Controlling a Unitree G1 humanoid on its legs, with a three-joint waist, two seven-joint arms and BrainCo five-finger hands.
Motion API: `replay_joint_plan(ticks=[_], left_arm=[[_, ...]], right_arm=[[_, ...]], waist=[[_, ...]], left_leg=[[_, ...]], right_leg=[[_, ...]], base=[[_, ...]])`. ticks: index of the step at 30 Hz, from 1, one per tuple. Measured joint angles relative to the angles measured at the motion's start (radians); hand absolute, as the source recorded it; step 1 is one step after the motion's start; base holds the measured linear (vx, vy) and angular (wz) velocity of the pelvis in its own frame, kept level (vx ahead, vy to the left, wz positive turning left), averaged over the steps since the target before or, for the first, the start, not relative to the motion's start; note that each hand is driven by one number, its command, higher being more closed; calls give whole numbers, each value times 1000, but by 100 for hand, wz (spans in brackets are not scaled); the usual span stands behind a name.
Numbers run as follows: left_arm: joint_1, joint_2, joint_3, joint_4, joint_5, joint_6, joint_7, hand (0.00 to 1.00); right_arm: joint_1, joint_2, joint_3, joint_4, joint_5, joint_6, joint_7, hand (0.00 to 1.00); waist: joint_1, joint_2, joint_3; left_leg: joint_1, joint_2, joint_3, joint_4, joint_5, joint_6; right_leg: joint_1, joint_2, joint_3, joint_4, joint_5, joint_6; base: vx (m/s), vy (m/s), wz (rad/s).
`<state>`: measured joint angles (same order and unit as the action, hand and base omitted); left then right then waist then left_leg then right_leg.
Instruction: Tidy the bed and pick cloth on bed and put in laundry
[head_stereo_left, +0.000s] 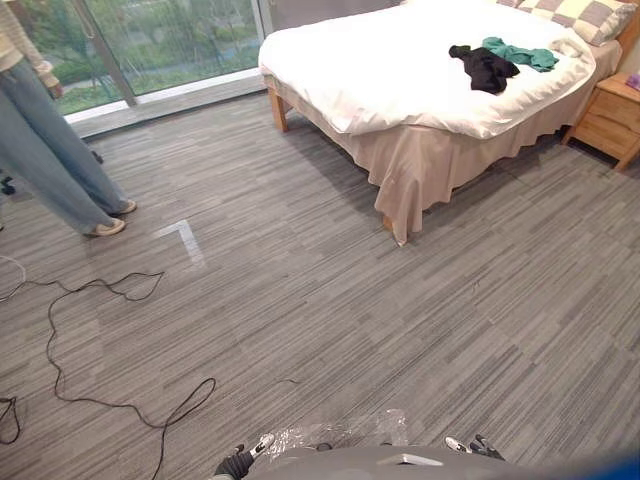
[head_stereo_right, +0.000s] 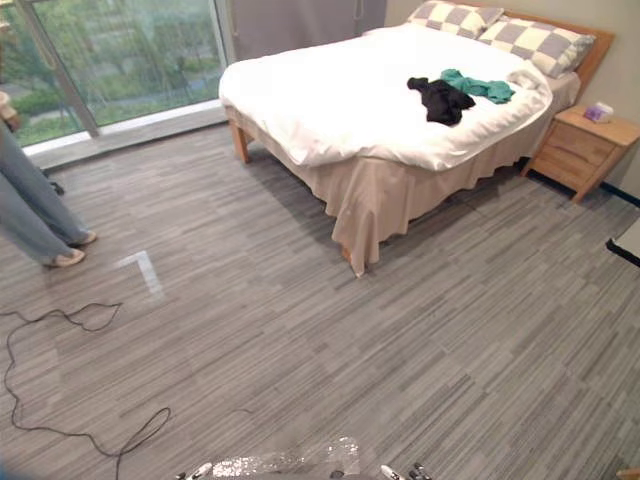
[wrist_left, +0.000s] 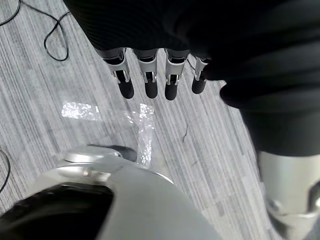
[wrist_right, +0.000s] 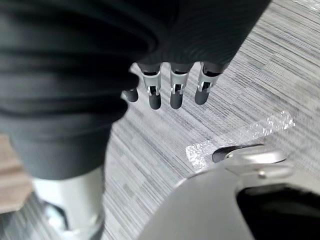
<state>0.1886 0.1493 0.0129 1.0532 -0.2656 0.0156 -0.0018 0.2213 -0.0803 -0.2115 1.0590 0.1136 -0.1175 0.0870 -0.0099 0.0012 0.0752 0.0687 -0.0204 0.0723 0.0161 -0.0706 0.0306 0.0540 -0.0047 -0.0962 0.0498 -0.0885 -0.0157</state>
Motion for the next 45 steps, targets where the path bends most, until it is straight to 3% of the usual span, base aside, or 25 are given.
replay_joint_plan(ticks=[5, 11, 17, 22, 25, 34, 37, 38, 39, 40, 41, 42, 43, 44, 45], left_arm=[[-22, -10, 35, 4, 1, -27, -23, 0], [-31, -10, 39, 3, 13, -19, -2, 0], [-40, -14, 39, 0, 23, -19, 8, 0], [-44, -13, 39, -5, 90, -19, 8, 0], [-43, -11, 37, -9, 92, -20, 9, 0], [-47, -3, 20, -10, 91, 4, 9, 0], [-39, -4, 56, -19, 90, 33, 12, 0], [-19, -21, 120, -15, 90, 47, 13, 0], [-14, -34, 187, -23, 90, 60, 17, 0], [-10, -45, 204, -41, 93, 60, 19, 0], [1, -63, 228, -60, 107, 57, 23, 0], [11, -74, 238, -62, 120, 48, 22, 0], [17, -79, 243, -65, 123, 39, 18, 0], [31, -87, 244, -82, 130, 27, 4, 0], [41, -91, 241, -92, 133, 15, -5, 0]], right_arm=[[-16, 10, -37, 9, 0, -1, 26, 0], [-29, 24, -57, 7, 0, -10, 30, 0], [-30, 29, -74, 5, 1, -21, 39, 0], [-29, 33, -78, -1, 1, -21, 38, 0], [-28, 36, -77, -3, 2, -21, 38, 0], [-24, 36, -72, -4, 46, -30, 36, 0], [-23, 27, -49, -32, 82, -32, 38, 0], [-24, 33, -49, -64, 87, -39, 43, 0], [-20, 48, -46, -84, 93, -54, 47, 0], [-9, 46, -41, -94, 100, -61, 50, 0], [7, 41, -16, -109, 109, -69, 57, 0], [9, 34, -6, -120, 119, -72, 63, 0], [5, 33, -7, -123, 119, -73, 65, 0], [6, 30, -9, -126, 119, -73, 68, 0], [6, 27, -10, -128, 118, -73, 70, 0]], waist=[[1, -8, 22], [2, -13, 36], [1, -11, 51], [0, -14, 52], [0, -22, 58], [-5, -26, 62], [1, -19, 73], [4, -23, 89], [-3, -17, 105], [-1, -15, 110], [9, 0, 121], [13, 8, 123], [14, 2, 128], [12, 4, 128], [11, 6, 130]], left_leg=[[46, -3, -6, -47, 17, -16], [90, -3, -2, -75, 25, -38], [108, 0, 0, -83, 24, -40], [111, -2, 3, -90, 23, -41], [121, -10, 12, -112, 30, -30], [116, -4, 40, -101, 11, -35], [5, 55, 157, 166, -156, -85], [-55, 118, 228, 372, -202, -103], [-181, 194, 245, 658, -175, -74], [-226, 223, 234, 770, -141, -56], [-293, 256, 179, 943, -51, -44], [-342, 264, 135, 1068, 61, -46], [-367, 257, 119, 1114, 37, -63], [-384, 225, 103, 1118, -72, -76], [-402, 189, 118, 1046, -139, -82]], right_leg=[[53, -2, -28, -42, 8, 13], [97, -4, -39, -47, -5, 51], [111, -4, -56, -40, -8, 55], [109, -7, -61, -32, -13, 48], [109, -14, -71, -24, -31, 20], [88, -17, -78, 17, -59, 12], [13, -7, -24, 136, -131, -28], [3, 11, -1, 174, -156, -50], [-17, 28, 19, 226, -181, -62], [-20, 38, 34, 252, -191, -63], [-15, 63, 70, 299, -221, -75], [2, 81, 110, 331, -247, -93], [12, 86, 129, 342, -262, -105], [46, 93, 161, 350, -290, -119], [75, 86, 179, 347, -311, -126]], base=[[149, 1, 11], [59, -15, 5], [-26, -19, 5], [-88, -13, 5], [-103, -18, 4], [-40, -17, -1], [43, -70, -72], [101, -107, -88], [113, -118, -86], [144, -114, -87], [226, -72, -97], [248, -41, -95], [299, -16, -81], [315, 9, -64], [367, 35, -59]])
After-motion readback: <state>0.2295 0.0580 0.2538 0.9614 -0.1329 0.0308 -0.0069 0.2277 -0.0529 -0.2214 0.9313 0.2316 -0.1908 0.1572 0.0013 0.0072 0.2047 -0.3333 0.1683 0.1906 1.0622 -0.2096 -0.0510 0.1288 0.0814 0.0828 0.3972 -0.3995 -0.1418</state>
